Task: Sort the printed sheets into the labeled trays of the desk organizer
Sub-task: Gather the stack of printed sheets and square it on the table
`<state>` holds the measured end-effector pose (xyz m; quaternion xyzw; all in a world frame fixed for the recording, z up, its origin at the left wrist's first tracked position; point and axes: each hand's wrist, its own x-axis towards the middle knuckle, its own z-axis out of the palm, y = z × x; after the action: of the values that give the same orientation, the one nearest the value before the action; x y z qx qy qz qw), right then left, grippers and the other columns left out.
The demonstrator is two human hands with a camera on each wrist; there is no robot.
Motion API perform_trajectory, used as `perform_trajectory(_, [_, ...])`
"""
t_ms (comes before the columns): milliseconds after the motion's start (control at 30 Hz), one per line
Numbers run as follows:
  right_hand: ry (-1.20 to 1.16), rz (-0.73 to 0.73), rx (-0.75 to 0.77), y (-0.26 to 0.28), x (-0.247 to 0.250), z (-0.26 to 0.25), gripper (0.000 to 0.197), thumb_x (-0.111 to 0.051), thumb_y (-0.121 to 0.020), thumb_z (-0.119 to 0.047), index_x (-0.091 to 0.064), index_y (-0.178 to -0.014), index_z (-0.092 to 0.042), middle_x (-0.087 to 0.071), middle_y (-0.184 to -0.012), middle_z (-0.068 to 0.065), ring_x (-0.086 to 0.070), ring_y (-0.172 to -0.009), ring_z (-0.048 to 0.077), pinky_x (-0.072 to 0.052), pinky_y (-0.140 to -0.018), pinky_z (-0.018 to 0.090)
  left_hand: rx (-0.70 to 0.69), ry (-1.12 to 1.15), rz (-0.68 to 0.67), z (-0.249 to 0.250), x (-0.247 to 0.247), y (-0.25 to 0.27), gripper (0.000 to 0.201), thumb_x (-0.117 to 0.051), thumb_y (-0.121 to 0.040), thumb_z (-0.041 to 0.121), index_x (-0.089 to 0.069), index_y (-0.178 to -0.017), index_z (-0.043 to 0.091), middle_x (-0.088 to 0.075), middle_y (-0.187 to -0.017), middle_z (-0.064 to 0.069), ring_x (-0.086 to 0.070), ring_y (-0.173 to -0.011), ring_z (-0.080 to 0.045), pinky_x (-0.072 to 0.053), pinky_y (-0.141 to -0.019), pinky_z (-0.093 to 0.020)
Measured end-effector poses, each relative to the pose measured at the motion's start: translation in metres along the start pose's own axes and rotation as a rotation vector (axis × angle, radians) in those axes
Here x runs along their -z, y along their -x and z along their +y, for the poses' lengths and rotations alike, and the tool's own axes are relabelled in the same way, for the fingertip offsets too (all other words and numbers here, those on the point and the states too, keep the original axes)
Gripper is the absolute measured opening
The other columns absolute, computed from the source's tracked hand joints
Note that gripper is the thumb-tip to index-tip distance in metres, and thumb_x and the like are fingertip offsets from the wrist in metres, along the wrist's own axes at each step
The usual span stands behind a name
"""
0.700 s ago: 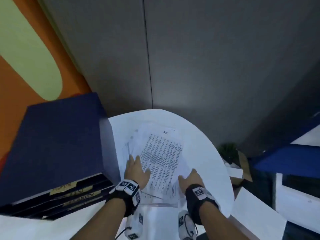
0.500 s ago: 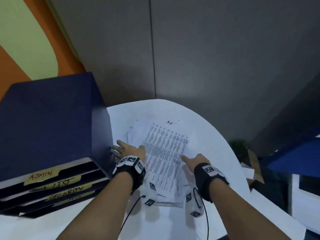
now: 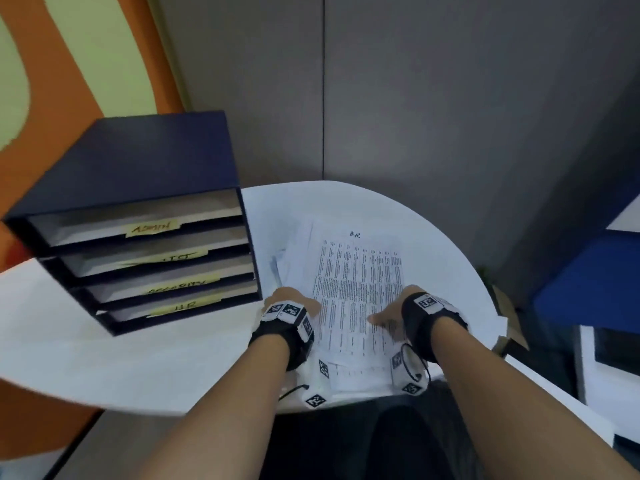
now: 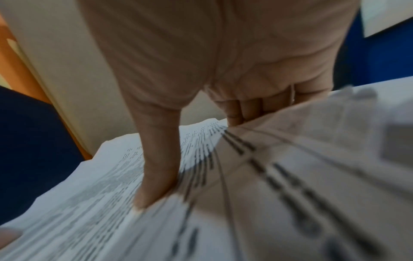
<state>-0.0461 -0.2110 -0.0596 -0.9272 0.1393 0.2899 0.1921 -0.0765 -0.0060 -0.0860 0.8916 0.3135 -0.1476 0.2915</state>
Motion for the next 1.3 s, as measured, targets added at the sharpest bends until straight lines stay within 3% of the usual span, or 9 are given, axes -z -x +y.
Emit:
perform_trajectory(100, [-0.022,-0.026,-0.023,0.027,-0.013,0.02,0.061,-0.089,-0.055,-0.05,-0.057,-0.088,-0.009,-0.068,-0.078,0.007,-0.065,-0.069,0.023,-0.054,-0.063,0.03,-0.052,0.144,-0.047,-0.026,-0.004,0.023,0.02,-0.059,-0.083,0.028,-0.054,-0.07,0.013,-0.054,-0.063,0.0,-0.051,-0.054,-0.017,-0.037,-0.052,-0.019])
perform_trajectory(267, [-0.076,0.022,0.024,0.058,-0.03,0.036,0.072,-0.088,-0.055,-0.053,-0.061,-0.102,-0.006,-0.071,-0.088,0.008,-0.067,-0.078,0.025,-0.055,-0.069,0.032,-0.048,0.261,0.0,-0.046,-0.011,0.05,0.062,-0.064,-0.076,0.035,-0.052,-0.128,0.004,-0.066,-0.116,-0.012,-0.065,-0.099,-0.031,-0.054,-0.079,-0.034])
perform_trajectory(400, [-0.317,0.166,0.042,0.063,-0.04,0.028,0.099,-0.091,-0.056,-0.041,-0.042,-0.133,-0.002,-0.06,-0.125,0.014,-0.06,-0.109,0.032,-0.053,-0.087,0.039,-0.085,0.426,-0.057,-0.057,-0.007,0.059,0.065,-0.064,-0.088,0.021,-0.036,-0.144,0.004,-0.061,-0.11,-0.006,-0.062,-0.087,-0.019,-0.053,-0.075,-0.03])
perform_trajectory(500, [-0.457,0.136,-0.006,0.061,-0.041,0.026,0.1,-0.09,-0.061,-0.033,-0.036,-0.139,0.001,-0.056,-0.129,0.019,-0.058,-0.113,0.036,-0.051,-0.092,0.045,-0.093,0.421,-0.141,-0.074,-0.008,0.054,0.07,-0.066,-0.091,0.033,-0.037,-0.147,0.004,-0.057,-0.137,-0.009,-0.06,-0.117,-0.026,-0.05,-0.1,-0.035])
perform_trajectory(767, [-0.692,0.018,0.187,0.039,-0.026,0.038,0.054,-0.082,-0.074,-0.024,-0.059,-0.119,-0.002,-0.063,-0.082,0.005,-0.058,-0.065,0.014,-0.045,-0.045,0.016,-0.293,0.735,-0.234,-0.089,0.008,0.044,0.048,-0.068,-0.092,0.011,-0.052,-0.136,0.02,-0.065,-0.126,0.003,-0.059,-0.119,-0.02,-0.042,-0.107,-0.037])
perform_trajectory(900, [-0.882,-0.026,0.391,0.038,-0.022,0.042,0.045,-0.081,-0.074,-0.013,-0.066,-0.117,-0.008,-0.073,-0.108,0.007,-0.071,-0.093,0.024,-0.058,-0.083,0.038,-0.364,0.759,-0.116,-0.081,0.01,0.043,0.08,-0.083,-0.07,0.043,-0.048,-0.14,0.026,-0.056,-0.138,0.001,-0.058,-0.123,-0.021,-0.046,-0.107,-0.05])
perform_trajectory(1000, [-0.982,0.047,0.476,0.042,-0.011,0.044,0.042,-0.078,-0.077,-0.007,-0.064,-0.116,-0.005,-0.072,-0.108,0.004,-0.069,-0.093,0.016,-0.058,-0.065,0.02,-0.338,0.881,-0.023,-0.069,0.019,0.048,0.105,-0.091,-0.058,0.046,-0.032,-0.144,0.03,-0.04,-0.144,0.003,-0.049,-0.126,-0.022,-0.042,-0.109,-0.048])
perform_trajectory(1067, [-0.985,0.095,0.509,0.045,-0.004,0.043,0.053,-0.085,-0.071,-0.013,-0.062,-0.118,-0.006,-0.07,-0.11,0.003,-0.068,-0.098,0.016,-0.057,-0.071,0.02,-0.315,1.004,-0.054,-0.058,0.031,0.052,0.118,-0.093,-0.055,0.044,-0.023,-0.149,0.028,-0.046,-0.142,-0.001,-0.05,-0.125,-0.024,-0.039,-0.11,-0.048])
perform_trajectory(1300, [-0.943,0.272,0.766,0.082,0.018,0.015,0.027,-0.078,-0.076,-0.001,-0.069,-0.096,-0.016,-0.072,-0.093,-0.006,-0.068,-0.081,0.004,-0.057,-0.08,0.021,-0.496,0.923,0.136,-0.032,0.074,0.081,0.044,-0.066,-0.093,0.013,-0.053,-0.135,0.012,-0.065,-0.129,-0.005,-0.059,-0.116,-0.024,-0.045,-0.093,-0.035])
